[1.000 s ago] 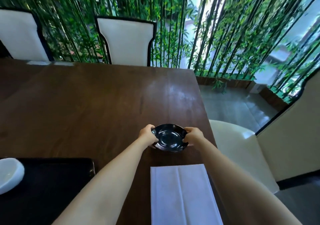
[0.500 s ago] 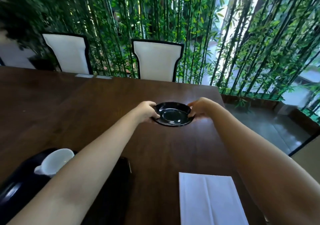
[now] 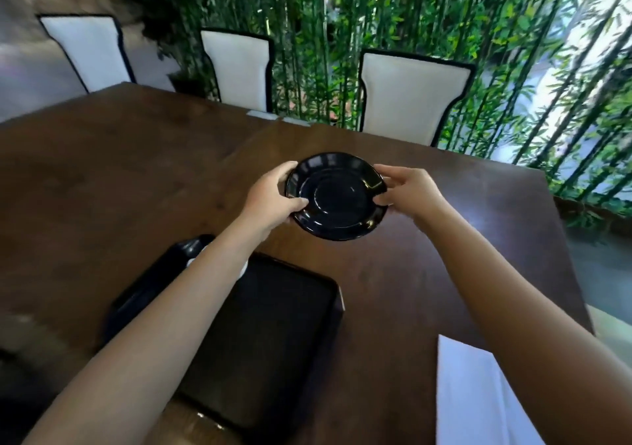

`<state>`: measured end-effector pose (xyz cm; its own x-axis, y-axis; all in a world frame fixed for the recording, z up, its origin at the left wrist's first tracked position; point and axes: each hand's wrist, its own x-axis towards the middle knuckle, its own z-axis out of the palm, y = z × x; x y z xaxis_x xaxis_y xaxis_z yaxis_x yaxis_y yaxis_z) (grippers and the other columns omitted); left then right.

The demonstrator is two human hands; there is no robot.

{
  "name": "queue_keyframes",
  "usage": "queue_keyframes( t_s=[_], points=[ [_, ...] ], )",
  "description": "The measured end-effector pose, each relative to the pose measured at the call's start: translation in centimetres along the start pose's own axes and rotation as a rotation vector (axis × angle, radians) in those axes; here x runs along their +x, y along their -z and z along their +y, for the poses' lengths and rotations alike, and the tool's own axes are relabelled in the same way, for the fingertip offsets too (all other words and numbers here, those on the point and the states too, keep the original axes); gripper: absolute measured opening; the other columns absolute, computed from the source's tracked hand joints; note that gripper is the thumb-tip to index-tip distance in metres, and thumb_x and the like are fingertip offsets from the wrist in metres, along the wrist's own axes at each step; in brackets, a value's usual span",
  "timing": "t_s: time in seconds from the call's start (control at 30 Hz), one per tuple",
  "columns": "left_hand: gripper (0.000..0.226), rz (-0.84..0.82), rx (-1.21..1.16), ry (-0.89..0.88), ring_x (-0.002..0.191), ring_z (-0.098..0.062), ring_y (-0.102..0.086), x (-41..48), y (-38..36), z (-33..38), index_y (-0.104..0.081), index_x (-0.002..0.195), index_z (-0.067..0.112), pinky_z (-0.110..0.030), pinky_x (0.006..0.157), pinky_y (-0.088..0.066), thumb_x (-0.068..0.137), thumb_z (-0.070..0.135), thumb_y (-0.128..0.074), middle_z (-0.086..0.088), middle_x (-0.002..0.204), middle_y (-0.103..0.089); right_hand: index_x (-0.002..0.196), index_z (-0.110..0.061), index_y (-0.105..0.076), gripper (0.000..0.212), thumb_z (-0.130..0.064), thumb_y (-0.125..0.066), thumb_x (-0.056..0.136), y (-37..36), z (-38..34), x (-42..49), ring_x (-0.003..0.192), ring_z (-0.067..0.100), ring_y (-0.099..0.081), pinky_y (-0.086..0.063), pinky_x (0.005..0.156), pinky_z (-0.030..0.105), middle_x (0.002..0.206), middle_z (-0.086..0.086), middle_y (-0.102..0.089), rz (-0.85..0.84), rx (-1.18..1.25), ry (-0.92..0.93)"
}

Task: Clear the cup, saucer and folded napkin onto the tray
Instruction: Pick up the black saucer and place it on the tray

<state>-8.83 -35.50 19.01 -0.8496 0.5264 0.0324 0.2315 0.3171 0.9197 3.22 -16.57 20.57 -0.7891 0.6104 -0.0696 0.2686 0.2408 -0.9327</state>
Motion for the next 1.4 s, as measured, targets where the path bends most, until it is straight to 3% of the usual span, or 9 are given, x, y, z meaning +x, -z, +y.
queue_keyframes(
  t_s=[0.2, 0.33, 0.53, 0.7, 1.03, 1.13, 1.27, 1.33, 1.4],
  points=[
    [0.068, 0.132, 0.078, 0.064, 0.127, -0.022, -0.046, -2.0, 2.1, -7.5, -0.044, 0.135, 0.027, -0.050, 0.097, -0.048, 0.077, 0.004, -0.071, -0.002, 0.139, -0.046, 0.125, -0.021, -0.060, 0.066, 0.011, -0.062, 0.066, -7.5, 4.1, 0.0, 0.104, 0.012, -0.065, -0.055, 0.088, 0.034, 0.114, 0.003, -0.070, -0.016, -0.065, 0.021],
    [0.065, 0.162, 0.143, 0.119, 0.124, -0.022, -0.047, -3.9, 1.4, -12.5, -0.048, 0.132, 0.021, -0.032, 0.098, -0.039, 0.075, 0.001, -0.071, 0.005, 0.121, -0.053, 0.125, -0.020, -0.059, 0.066, 0.012, -0.061, 0.068, -11.6, 8.5, -0.5, 0.098, 0.005, -0.062, -0.052, 0.075, 0.015, 0.115, 0.002, -0.069, -0.074, -0.077, -0.067],
    [0.072, 0.118, 0.187, 0.306, 0.130, -0.023, -0.043, -5.8, 0.4, -18.8, -0.042, 0.138, 0.018, -0.034, 0.105, -0.037, 0.074, 0.003, -0.073, -0.006, 0.141, -0.048, 0.123, -0.020, -0.062, 0.063, 0.011, -0.061, 0.068, -15.7, 13.2, -1.3, 0.096, 0.010, -0.062, -0.052, 0.084, 0.029, 0.104, -0.002, -0.071, -0.154, -0.146, -0.173],
    [0.073, 0.075, 0.230, 0.383, 0.134, -0.023, -0.038, -6.2, 0.0, -21.6, -0.040, 0.140, 0.020, -0.033, 0.106, -0.034, 0.076, 0.007, -0.072, -0.006, 0.146, -0.041, 0.131, -0.016, -0.055, 0.062, 0.009, -0.060, 0.075, -17.5, 15.0, -1.2, 0.112, 0.025, -0.061, -0.052, 0.093, 0.038, 0.124, 0.010, -0.064, -0.202, -0.242, -0.214],
    [0.072, -0.003, 0.307, 0.423, 0.133, -0.027, -0.039, -6.6, -0.8, -22.0, -0.034, 0.142, 0.019, -0.036, 0.106, -0.036, 0.080, 0.007, -0.068, -0.012, 0.145, -0.039, 0.132, -0.018, -0.053, 0.061, 0.009, -0.052, 0.078, -17.8, 16.5, -0.9, 0.114, 0.025, -0.059, -0.046, 0.083, 0.024, 0.126, 0.013, -0.062, -0.222, -0.404, -0.185],
    [0.068, -0.043, 0.350, 0.417, 0.125, -0.029, -0.046, -6.4, -0.9, -21.7, -0.033, 0.142, 0.019, -0.035, 0.098, -0.043, 0.082, 0.007, -0.062, -0.013, 0.142, -0.040, 0.134, -0.019, -0.051, 0.063, 0.009, -0.048, 0.078, -17.6, 16.4, -0.9, 0.113, 0.026, -0.058, -0.045, 0.079, 0.023, 0.127, 0.011, -0.062, -0.245, -0.440, -0.178],
    [0.068, -0.198, 0.396, 0.535, 0.088, -0.028, -0.066, -5.6, -0.2, -20.4, -0.024, 0.145, 0.023, -0.036, 0.064, -0.061, 0.086, 0.011, -0.054, -0.007, 0.147, -0.028, 0.137, -0.017, -0.045, 0.062, 0.006, -0.043, 0.080, -17.4, 15.8, -0.6, 0.108, 0.030, -0.061, -0.052, 0.080, 0.032, 0.130, 0.012, -0.059, -0.347, -0.494, -0.171],
    [0.062, -0.281, 0.514, 0.596, 0.076, -0.028, -0.070, -5.0, 0.3, -19.1, -0.028, 0.144, 0.020, -0.037, 0.067, -0.061, 0.087, 0.015, -0.051, -0.009, 0.148, -0.029, 0.135, -0.013, -0.045, 0.054, 0.003, -0.044, 0.083, -17.1, 15.0, -0.4, 0.100, 0.031, -0.063, -0.055, 0.079, 0.036, 0.125, 0.014, -0.057, -0.410, -0.515, -0.224],
    [0.048, -0.354, 0.657, 0.591, 0.075, -0.028, -0.069, -4.3, 0.9, -17.3, -0.041, 0.135, 0.011, -0.034, 0.072, -0.059, 0.088, 0.018, -0.049, -0.011, 0.134, -0.048, 0.112, -0.017, -0.050, 0.033, 0.000, -0.049, 0.084, -16.4, 13.8, 0.0, 0.085, 0.027, -0.061, -0.055, 0.072, 0.035, 0.105, 0.015, -0.057, -0.496, -0.560, -0.251]
  ],
)
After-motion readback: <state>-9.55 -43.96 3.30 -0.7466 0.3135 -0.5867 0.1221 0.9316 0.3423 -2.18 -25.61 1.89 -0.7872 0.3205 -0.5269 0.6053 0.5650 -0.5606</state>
